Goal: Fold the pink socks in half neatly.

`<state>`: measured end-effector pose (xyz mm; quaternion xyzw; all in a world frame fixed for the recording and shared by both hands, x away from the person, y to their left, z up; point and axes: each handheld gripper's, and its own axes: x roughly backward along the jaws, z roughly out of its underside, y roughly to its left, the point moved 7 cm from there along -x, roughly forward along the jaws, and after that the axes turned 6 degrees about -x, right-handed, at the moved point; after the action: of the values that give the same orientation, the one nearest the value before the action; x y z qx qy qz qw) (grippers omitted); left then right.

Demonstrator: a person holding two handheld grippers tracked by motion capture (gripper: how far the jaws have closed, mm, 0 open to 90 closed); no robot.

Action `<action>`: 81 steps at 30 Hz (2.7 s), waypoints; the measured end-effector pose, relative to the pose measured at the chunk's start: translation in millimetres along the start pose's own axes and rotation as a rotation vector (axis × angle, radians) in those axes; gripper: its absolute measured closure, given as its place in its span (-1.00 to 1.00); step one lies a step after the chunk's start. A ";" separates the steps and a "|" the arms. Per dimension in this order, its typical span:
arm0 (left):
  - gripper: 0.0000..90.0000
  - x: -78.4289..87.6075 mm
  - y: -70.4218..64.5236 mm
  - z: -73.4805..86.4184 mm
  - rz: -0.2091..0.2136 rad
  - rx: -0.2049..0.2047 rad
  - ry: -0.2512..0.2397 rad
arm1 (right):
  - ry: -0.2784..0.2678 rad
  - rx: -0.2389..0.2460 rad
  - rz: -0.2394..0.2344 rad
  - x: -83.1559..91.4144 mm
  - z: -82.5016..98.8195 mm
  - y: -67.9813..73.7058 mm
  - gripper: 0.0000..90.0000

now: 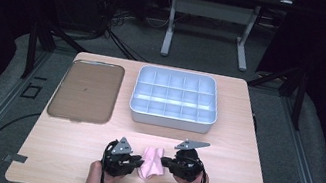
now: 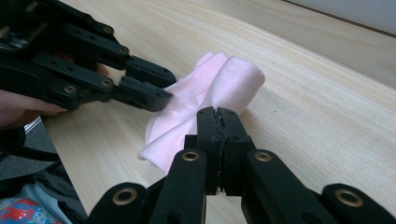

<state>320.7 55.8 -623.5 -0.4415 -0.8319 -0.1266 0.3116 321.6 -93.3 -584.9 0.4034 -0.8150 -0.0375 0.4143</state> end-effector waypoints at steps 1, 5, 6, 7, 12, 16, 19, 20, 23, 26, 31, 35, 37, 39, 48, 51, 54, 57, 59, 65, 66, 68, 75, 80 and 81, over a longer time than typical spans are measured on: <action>0.74 -4.5 -0.7 0.8 -0.003 -0.005 0.009 | -0.012 0.007 -0.010 -0.2 -1.1 1.8 0.98; 0.78 -7.1 -1.3 1.2 -0.001 -0.002 0.008 | -0.030 0.019 -0.027 -1.9 -3.9 5.2 0.98; 0.79 -7.4 -1.3 1.2 0.000 -0.002 0.008 | -0.031 0.021 -0.015 -3.3 -5.3 6.2 0.98; 0.81 -7.7 -1.0 1.3 0.001 -0.008 0.009 | -0.009 0.034 0.011 -6.7 -7.1 8.4 0.98; 0.81 -7.7 -0.8 1.7 0.003 -0.012 0.011 | 0.024 0.057 0.017 -16.1 -9.5 13.5 0.98; 0.82 -8.1 -0.9 1.6 0.004 -0.011 0.010 | 0.072 0.079 0.041 -23.4 -10.1 16.5 0.98; 0.83 -8.3 -0.9 1.9 0.008 -0.007 0.007 | 0.076 0.086 0.039 -28.0 -11.3 17.3 0.98; 0.83 -8.4 -1.2 1.9 0.008 -0.003 0.005 | 0.074 0.086 0.038 -28.7 -11.6 17.3 0.98; 0.83 -8.4 -0.9 2.2 0.008 -0.005 0.003 | 0.070 0.081 0.037 -29.3 -11.6 17.1 0.98; 0.84 -8.4 -0.7 2.4 0.007 -0.004 -0.001 | 0.067 0.083 0.039 -29.9 -11.5 16.8 0.98; 0.85 -8.2 -0.5 3.2 0.006 0.001 -0.006 | 0.057 0.114 0.035 -34.2 -9.3 17.4 0.97; 0.85 -8.3 -0.5 3.0 0.010 -0.005 -0.008 | 0.055 0.114 0.029 -36.4 -8.5 16.5 0.97; 0.85 -8.4 -0.6 3.2 0.015 -0.001 -0.010 | 0.050 0.109 0.021 -37.1 -8.3 15.7 0.97; 0.85 -8.4 -0.4 3.1 0.017 -0.002 -0.011 | 0.049 0.105 0.017 -37.7 -8.0 15.5 0.97; 0.85 -8.4 0.8 3.0 0.033 -0.001 -0.004 | 0.039 0.097 -0.009 -39.6 -7.7 16.1 0.97; 0.85 -8.4 1.0 3.1 0.037 -0.001 -0.006 | 0.036 0.093 -0.027 -41.8 -8.0 16.7 0.98; 0.85 -8.3 0.9 3.4 0.040 0.001 -0.011 | 0.037 0.085 -0.030 -43.3 -7.2 15.5 0.98; 0.81 -7.6 1.9 3.9 0.063 0.009 -0.013 | 0.033 0.078 -0.042 -44.1 -5.8 12.8 0.98; 0.78 -7.6 1.7 3.7 0.068 0.012 -0.015 | 0.035 0.075 -0.041 -43.7 -5.1 11.7 0.98; 0.41 2.7 1.9 3.5 0.089 0.023 -0.007 | 0.035 0.062 -0.033 -41.1 -1.6 4.8 0.98; 0.40 5.2 3.1 4.1 0.081 0.024 -0.008 | 0.032 0.056 -0.036 -41.3 -1.3 4.7 0.98; 0.38 9.5 6.6 6.1 0.061 0.027 -0.003 | 0.030 0.056 -0.034 -41.6 -1.5 4.6 0.98; 0.66 0.4 9.2 9.4 0.057 0.015 0.020 | 0.036 0.066 -0.028 -42.7 -2.6 6.3 0.98; 0.85 -2.1 7.4 7.9 0.050 -0.021 0.035 | 0.031 0.073 -0.031 -43.0 -4.7 10.4 0.98; 0.88 -2.3 7.3 7.8 0.047 -0.022 0.035 | 0.028 0.077 -0.032 -43.1 -6.4 11.9 0.98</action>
<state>324.5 62.2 -631.4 -0.4621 -0.8142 -0.1363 0.3242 332.9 -53.8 -603.8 0.4325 -0.8035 -0.0071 0.4090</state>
